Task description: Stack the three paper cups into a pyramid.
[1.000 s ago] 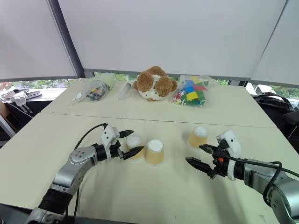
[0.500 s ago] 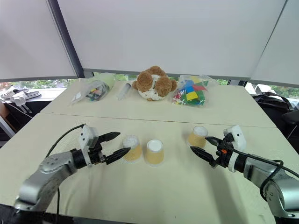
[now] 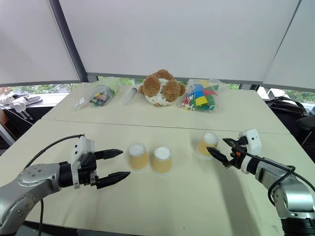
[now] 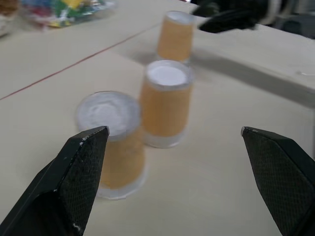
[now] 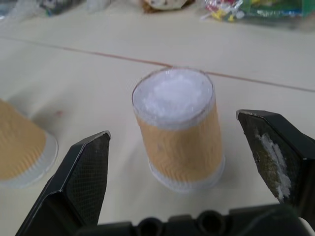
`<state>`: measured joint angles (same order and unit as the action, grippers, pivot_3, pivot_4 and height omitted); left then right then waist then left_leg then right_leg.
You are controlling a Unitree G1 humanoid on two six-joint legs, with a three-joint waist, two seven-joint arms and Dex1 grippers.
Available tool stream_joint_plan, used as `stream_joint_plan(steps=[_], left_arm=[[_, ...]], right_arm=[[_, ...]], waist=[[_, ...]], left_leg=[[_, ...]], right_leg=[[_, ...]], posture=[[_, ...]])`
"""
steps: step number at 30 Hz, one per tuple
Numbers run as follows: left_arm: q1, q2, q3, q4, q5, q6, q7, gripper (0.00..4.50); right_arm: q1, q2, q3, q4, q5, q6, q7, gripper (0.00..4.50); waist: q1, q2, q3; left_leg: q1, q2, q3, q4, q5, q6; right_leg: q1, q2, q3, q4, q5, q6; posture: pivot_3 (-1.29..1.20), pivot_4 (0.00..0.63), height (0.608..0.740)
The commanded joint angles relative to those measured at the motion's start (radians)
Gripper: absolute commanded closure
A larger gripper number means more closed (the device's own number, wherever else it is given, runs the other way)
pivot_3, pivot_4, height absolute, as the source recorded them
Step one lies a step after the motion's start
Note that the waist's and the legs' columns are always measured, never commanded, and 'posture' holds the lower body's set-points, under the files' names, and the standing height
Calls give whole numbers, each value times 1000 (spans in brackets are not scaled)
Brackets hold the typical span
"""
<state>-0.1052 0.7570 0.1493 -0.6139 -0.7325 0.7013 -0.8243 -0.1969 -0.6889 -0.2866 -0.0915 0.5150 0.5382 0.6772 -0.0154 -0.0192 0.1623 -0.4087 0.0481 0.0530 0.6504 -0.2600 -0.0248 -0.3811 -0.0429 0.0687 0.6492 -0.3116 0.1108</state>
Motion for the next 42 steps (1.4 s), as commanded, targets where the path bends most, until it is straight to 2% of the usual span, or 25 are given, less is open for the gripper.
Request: stream_joint_plan(steps=[1, 12, 19, 22, 24, 36, 42], left_arm=[[-21, 10, -17, -72, -40, 29, 16, 53], [-16, -37, -63, -85, -21, 22, 98, 53], [9, -40, -81, -83, 0, 6, 114, 53], [11, -43, -80, -78, 3, 3, 115, 0], [19, -40, -78, -77, 7, 2, 111, 0], [48, -32, -69, -64, 14, -5, 97, 0], [102, -3, -45, -55, 4, -3, 67, 0]], right_arm=[[-33, 12, 2, 27, 41, 20, 48, 0], [-175, 87, 30, 246, -16, -89, 50, 0], [-198, 98, 54, 270, -35, -109, 71, 0], [-203, 101, 56, 271, -41, -119, 71, 866], [-215, 100, 57, 260, -39, -110, 68, 1850], [-253, 82, 85, 142, -16, -21, 78, 1850], [-443, 93, 120, -54, 114, 155, 86, 1850]], waist=[[2, 0, 0], [-2, 0, 0], [1, 0, 0], [0, 0, 0], [0, 0, 0], [-1, 0, 0], [-14, 4, 2]], left_leg=[[0, 0, 0, 0, 0, 0], [0, 0, 0, 0, 0, 0], [0, 0, 0, 0, 0, 0], [0, 0, 1, 0, 0, 0], [0, 0, 1, 0, 0, 0], [0, 0, 1, 0, 0, 0], [-1, 1, 3, -1, 0, 0]], right_leg=[[0, 0, 0, 0, 0, 0], [0, 0, 0, 0, 0, 0], [0, 0, 0, 0, 0, 0], [0, 0, 0, 0, 0, 0], [0, 0, 0, 0, 0, 0], [-1, 0, 0, 0, 0, 0], [-6, 0, 2, 3, 0, 0]], posture=[[0, 150, 740], [0, 150, 740], [0, 150, 740], [0, 150, 740], [0, 150, 740], [0, 150, 740], [0, 150, 740]])
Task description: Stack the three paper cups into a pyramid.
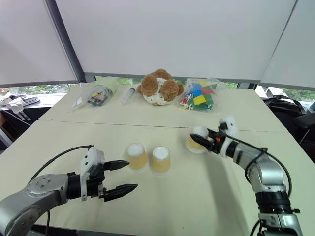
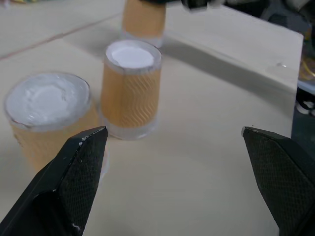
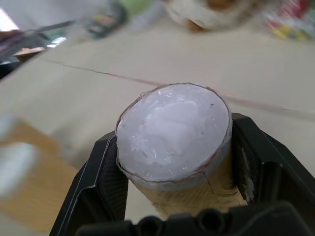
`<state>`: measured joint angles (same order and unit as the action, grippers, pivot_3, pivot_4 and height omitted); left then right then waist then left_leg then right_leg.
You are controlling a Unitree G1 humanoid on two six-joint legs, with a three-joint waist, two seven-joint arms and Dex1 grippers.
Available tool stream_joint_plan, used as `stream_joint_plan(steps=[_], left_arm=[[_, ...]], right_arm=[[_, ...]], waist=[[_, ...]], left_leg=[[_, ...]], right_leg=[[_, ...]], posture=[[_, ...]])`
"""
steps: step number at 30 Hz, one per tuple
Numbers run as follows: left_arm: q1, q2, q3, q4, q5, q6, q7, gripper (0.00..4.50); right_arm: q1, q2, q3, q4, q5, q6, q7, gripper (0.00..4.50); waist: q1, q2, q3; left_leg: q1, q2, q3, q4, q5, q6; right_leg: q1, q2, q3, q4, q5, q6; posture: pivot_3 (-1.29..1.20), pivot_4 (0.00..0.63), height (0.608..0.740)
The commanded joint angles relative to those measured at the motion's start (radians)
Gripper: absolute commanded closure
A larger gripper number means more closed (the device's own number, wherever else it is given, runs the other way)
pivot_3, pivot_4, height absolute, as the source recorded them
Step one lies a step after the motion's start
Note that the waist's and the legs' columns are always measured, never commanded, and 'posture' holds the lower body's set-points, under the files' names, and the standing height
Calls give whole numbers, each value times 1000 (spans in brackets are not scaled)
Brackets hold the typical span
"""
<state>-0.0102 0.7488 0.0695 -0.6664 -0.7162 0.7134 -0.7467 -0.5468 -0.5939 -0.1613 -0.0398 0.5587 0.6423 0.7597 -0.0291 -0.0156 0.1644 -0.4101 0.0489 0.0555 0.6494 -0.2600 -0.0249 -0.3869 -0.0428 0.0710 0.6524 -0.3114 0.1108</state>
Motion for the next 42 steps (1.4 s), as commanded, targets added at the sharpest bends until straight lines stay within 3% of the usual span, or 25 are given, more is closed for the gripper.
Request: stream_joint_plan(steps=[1, 7, 12, 24, 42], left_arm=[[9, 5, 37, 5, -10, -19, -13, 0], [30, 13, 88, 15, -20, -22, -23, 0], [40, 12, 99, 0, -21, -18, -9, 0], [54, -26, 64, -49, -22, -6, 57, 0], [93, -62, 57, -87, -20, -16, 104, 0]], right_arm=[[-116, -9, 11, -124, 81, 73, 19, 1850], [-210, -9, 72, -240, 185, 218, 51, 1850], [-203, 29, 136, -292, 217, 259, 49, 1850], [-266, 73, 313, -149, 79, 169, 139, 1850], [-307, 87, 364, 23, -53, 82, 232, 1850]], waist=[[1, 0, 0], [15, -1, 0], [12, -1, 0], [10, -1, 0], [10, -1, 0]], left_leg=[[0, 0, -1, 0, 0, 0], [-1, 1, -1, -1, 0, 0], [-2, 1, 1, 0, 0, 0], [-2, 1, 1, 0, 0, 0], [-2, 1, 1, 0, 0, 0]], right_leg=[[0, 1, 0, 0, 0, 0], [-1, -2, -1, -1, 0, 0], [-1, -4, -1, -1, 0, 0], [-2, -3, -1, -1, 0, 0], [-2, -3, -1, -1, 0, -1]], posture=[[0, 150, 740], [0, 150, 740], [0, 150, 740], [0, 150, 740], [0, 150, 740]])
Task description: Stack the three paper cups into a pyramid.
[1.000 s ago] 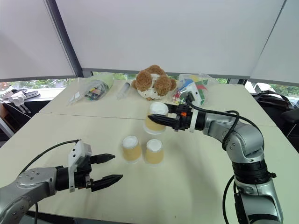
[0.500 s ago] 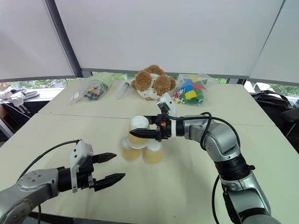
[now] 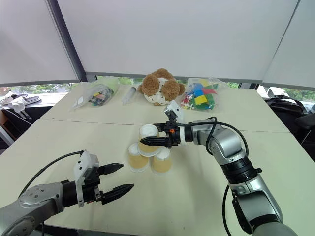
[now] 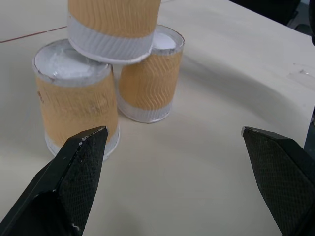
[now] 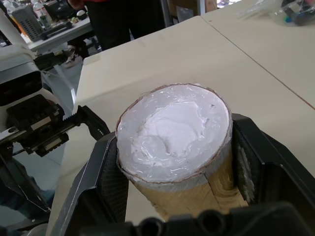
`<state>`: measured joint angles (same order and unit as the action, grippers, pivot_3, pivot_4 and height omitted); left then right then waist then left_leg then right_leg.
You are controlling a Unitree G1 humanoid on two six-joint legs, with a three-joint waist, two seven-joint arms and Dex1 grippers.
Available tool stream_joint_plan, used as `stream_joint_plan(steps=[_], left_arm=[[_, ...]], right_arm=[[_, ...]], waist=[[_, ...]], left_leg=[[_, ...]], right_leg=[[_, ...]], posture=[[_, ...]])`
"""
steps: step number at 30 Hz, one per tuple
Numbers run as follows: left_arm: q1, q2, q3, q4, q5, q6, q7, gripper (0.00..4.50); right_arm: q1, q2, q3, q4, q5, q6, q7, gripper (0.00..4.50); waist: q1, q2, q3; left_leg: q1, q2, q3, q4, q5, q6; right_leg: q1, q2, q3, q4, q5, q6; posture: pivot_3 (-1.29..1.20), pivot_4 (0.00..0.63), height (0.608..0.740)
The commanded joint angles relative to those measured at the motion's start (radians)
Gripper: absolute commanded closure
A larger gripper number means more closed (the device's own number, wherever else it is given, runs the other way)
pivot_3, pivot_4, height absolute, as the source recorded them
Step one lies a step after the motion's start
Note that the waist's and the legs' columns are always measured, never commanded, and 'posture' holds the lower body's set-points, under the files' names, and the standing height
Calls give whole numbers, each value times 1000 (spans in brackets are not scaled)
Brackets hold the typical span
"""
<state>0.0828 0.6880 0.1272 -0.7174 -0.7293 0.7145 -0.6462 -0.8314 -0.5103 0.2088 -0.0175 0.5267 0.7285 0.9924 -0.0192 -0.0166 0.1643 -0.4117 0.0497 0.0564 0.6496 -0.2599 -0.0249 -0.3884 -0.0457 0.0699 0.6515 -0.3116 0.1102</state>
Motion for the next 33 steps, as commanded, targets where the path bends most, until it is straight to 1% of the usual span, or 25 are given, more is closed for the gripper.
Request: stream_joint_plan(steps=[1, 8, 12, 13, 25, 33], left_arm=[[1, -1, 0, -37, -7, -17, 2, 0], [9, -1, -1, -35, -1, -22, -2, 0], [2, -3, -6, -31, 1, -23, 0, 0], [1, -3, -7, -30, 1, -23, 0, 0], [1, -3, 1, -28, -5, -22, -1, 0], [36, 4, 38, -41, -19, -18, 3, 0]], right_arm=[[-21, 4, -7, -1, -20, 1, 2, 1850], [-14, 1, -12, -26, -10, 25, 5, 1850], [-16, -3, -21, -33, -4, 42, 6, 117], [-17, -5, -23, -34, -4, 45, 7, 12], [-14, -39, -61, -75, 35, 75, 59, 12], [52, -137, -154, -131, 65, 77, 75, 12]], waist=[[1, 0, 0], [0, 0, 0], [0, 0, 0], [0, 0, 0], [0, 0, 0], [1, 0, 0]], left_leg=[[0, 0, 0, 0, 0, 0], [0, 0, 0, 0, 0, 0], [0, 0, 0, 0, 0, 0], [0, 0, 0, 0, 0, 0], [0, 0, 0, -1, 0, 0], [0, 0, 0, -1, 0, 0]], right_leg=[[0, 0, 0, 0, 0, 0], [0, 0, 0, 0, 0, 0], [0, 0, 0, 0, -1, -2], [0, -1, 0, 0, -1, -2], [0, -1, 0, 0, -1, -1], [0, -1, 0, -1, -1, -3]], posture=[[0, 150, 740], [0, 150, 740], [0, 150, 740], [0, 150, 740], [0, 150, 740], [0, 150, 740]])
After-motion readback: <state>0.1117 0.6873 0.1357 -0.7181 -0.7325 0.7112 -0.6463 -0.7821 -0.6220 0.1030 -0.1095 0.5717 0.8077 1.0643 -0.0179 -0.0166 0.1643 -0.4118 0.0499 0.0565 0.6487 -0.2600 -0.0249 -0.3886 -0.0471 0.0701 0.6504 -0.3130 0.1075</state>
